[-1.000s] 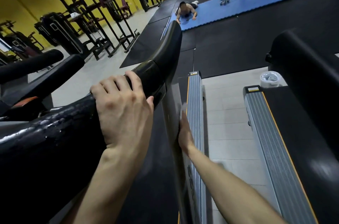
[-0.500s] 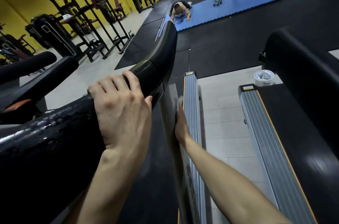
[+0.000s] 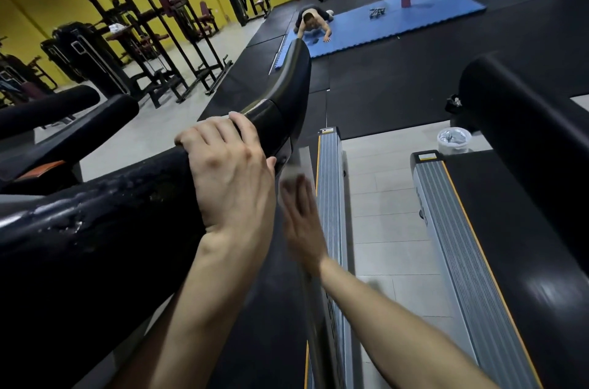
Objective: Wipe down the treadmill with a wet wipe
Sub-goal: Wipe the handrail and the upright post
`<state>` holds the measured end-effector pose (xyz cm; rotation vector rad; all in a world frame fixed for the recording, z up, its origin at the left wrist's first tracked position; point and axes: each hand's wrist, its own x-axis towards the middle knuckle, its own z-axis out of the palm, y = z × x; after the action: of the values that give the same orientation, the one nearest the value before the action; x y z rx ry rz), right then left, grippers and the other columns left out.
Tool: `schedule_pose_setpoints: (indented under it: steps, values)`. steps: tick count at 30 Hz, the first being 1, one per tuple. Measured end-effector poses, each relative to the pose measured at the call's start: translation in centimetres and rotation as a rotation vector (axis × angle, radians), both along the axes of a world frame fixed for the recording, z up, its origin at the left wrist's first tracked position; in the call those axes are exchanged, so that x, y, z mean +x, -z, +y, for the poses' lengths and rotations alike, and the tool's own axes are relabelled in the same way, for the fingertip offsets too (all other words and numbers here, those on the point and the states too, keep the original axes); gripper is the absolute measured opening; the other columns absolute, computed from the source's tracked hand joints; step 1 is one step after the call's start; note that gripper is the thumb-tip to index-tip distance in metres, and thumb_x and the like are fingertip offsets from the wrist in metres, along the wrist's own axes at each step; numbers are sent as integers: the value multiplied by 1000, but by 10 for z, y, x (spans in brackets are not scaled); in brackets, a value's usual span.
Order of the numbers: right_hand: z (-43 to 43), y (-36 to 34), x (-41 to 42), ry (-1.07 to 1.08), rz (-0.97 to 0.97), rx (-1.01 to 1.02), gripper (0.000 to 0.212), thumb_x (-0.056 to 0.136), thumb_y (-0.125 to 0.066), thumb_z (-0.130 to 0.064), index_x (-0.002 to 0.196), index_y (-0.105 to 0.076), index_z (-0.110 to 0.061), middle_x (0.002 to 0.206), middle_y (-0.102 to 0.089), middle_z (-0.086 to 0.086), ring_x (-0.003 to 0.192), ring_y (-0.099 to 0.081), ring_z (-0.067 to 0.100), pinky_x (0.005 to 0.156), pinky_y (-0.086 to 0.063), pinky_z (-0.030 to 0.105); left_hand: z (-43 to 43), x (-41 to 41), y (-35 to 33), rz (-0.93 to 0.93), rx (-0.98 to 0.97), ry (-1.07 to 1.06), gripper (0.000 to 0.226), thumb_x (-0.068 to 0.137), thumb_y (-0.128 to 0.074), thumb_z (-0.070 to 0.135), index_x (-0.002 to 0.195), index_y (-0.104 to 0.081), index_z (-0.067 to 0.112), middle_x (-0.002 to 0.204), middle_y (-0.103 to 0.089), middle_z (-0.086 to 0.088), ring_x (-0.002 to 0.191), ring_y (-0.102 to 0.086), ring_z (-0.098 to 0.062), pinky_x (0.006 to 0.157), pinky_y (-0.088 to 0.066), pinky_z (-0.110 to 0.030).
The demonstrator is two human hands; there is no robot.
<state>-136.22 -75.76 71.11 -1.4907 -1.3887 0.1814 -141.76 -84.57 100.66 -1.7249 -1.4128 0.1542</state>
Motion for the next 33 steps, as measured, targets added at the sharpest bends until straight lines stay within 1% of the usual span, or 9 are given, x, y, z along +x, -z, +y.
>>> schedule_pose_setpoints:
  steps: [3, 6, 9, 11, 15, 19, 27, 30, 33]
  values:
    - [-54, 64, -15, -3, -245, -60, 54, 117, -17, -30, 170, -22, -16, 179, -6, 12, 165, 0, 38, 129, -21, 61, 1, -2, -1, 9, 14, 11, 82, 102, -35, 69, 151, -36, 3, 123, -60, -23, 109, -58, -40, 99, -47, -50]
    - [-27, 32, 10, -27, -334, -55, 55, 117, -21, -35, 169, -26, -20, 179, -7, 9, 165, 0, 34, 130, -21, 58, 2, -2, 1, 5, 14, 24, 83, 102, -36, 69, 151, -35, 2, 124, -59, -24, 110, -58, -41, 100, -47, -51]
    - [33, -31, 41, 44, -300, 24, 53, 116, -30, -37, 165, -39, -20, 179, -9, 6, 166, 0, 29, 132, -18, 54, 3, -2, 1, 11, 38, 38, 82, 103, -36, 69, 151, -34, 2, 126, -59, -23, 110, -58, -41, 100, -47, -50]
    - [45, -41, 48, 78, -292, 12, 53, 116, -31, -37, 166, -37, -19, 179, -7, 6, 166, 2, 28, 131, -18, 55, 3, -2, 2, 13, 48, 40, 82, 103, -35, 69, 151, -34, 3, 126, -59, -23, 110, -58, -40, 100, -47, -50]
    - [-36, 39, 22, -63, -407, -16, 55, 117, -27, -29, 170, -20, -17, 179, -5, 12, 165, 0, 38, 131, -19, 57, 4, -3, 5, 31, 79, 45, 80, 102, -35, 70, 147, -36, 3, 124, -59, -23, 109, -57, -39, 99, -47, -49]
    - [-111, 92, 17, -170, -417, -3, 58, 113, -48, -27, 168, -29, -21, 178, -11, 11, 165, -8, 36, 131, -21, 55, 8, -4, 9, 41, 112, 65, 78, 101, -36, 70, 143, -39, 5, 124, -60, -23, 109, -58, -39, 99, -48, -49]
    - [-16, 9, 36, -17, -322, 2, 56, 114, -41, -28, 169, -28, -25, 179, -3, 6, 166, 0, 31, 133, -15, 51, 10, -6, 11, 64, 149, 84, 83, 102, -36, 70, 154, -38, 5, 132, -59, -26, 115, -58, -43, 104, -46, -51]
    - [-61, 58, 6, -39, -353, -19, 55, 116, -33, -29, 169, -24, -17, 178, -8, 13, 165, -4, 38, 130, -20, 56, 8, -9, 8, 39, 150, 145, 71, 104, -43, 56, 151, -43, 3, 133, -59, -28, 119, -57, -44, 108, -43, -52]
    - [-119, 107, -14, -104, -378, -80, 56, 116, -38, -31, 169, -25, -19, 179, -7, 10, 165, -3, 37, 130, -22, 57, 1, -14, 37, -46, 4, 539, 37, 102, -50, 25, 130, -61, 3, 130, -63, -25, 129, -54, -44, 116, -35, -54]
